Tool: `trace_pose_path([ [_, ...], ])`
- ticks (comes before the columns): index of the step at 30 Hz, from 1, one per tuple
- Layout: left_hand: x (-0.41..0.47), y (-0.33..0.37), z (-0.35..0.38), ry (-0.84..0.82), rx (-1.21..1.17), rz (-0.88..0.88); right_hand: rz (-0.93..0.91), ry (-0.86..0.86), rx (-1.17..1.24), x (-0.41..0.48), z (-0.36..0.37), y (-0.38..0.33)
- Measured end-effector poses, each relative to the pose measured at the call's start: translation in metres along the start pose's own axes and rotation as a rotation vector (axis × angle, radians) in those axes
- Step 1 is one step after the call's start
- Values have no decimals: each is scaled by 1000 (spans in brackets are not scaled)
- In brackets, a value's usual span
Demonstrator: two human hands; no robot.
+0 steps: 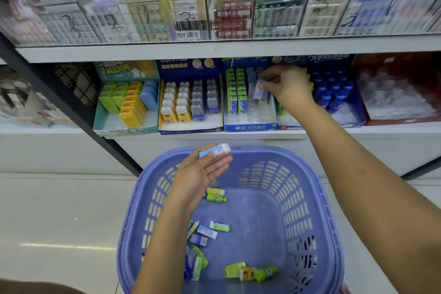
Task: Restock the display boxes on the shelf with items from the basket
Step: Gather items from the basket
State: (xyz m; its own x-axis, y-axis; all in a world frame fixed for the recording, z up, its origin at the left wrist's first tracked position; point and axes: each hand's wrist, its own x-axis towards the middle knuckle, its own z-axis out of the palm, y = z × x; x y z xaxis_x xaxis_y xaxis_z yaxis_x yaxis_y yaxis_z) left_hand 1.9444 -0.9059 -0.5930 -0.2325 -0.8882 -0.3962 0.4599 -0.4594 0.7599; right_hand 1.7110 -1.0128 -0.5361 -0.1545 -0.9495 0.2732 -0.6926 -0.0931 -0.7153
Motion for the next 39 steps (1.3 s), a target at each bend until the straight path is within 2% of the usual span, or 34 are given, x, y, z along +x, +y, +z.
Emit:
trace_pose_path([
  [9, 6, -10, 3, 61, 210, 45, -70, -104, -99, 20, 7, -1],
  [14, 9, -9, 3, 66, 272, 127, -101, -143, -193, 27, 9, 0],
  [17, 12, -7, 2, 97, 320, 156, -81, -113, -185, 26, 12, 6],
  [22, 14, -5, 3, 26, 256, 143, -145, -31, -293, 20, 19, 15],
  [28, 20, -3, 19, 13, 395, 140, -252, -207, -494, 21, 13, 5],
  [29, 23, -1, 24, 10, 448, 163, -246, -201, -446, 19, 11, 1],
  [31, 28, 3, 32, 3, 586, 229, -140, -225, -184, 8, 5, -13],
  [33, 34, 9, 38, -7, 722, 307, -45, -452, 118, -7, -3, -24],
  [35, 39, 15, 43, -16, 803, 375, -26, -649, 195, -17, -9, -30],
  [36, 41, 18, 46, -19, 825, 393, -32, -672, 206, -20, -12, -32],
  [39, 46, 23, 56, -36, 852, 437, -19, -588, 269, -20, -19, -33],
])
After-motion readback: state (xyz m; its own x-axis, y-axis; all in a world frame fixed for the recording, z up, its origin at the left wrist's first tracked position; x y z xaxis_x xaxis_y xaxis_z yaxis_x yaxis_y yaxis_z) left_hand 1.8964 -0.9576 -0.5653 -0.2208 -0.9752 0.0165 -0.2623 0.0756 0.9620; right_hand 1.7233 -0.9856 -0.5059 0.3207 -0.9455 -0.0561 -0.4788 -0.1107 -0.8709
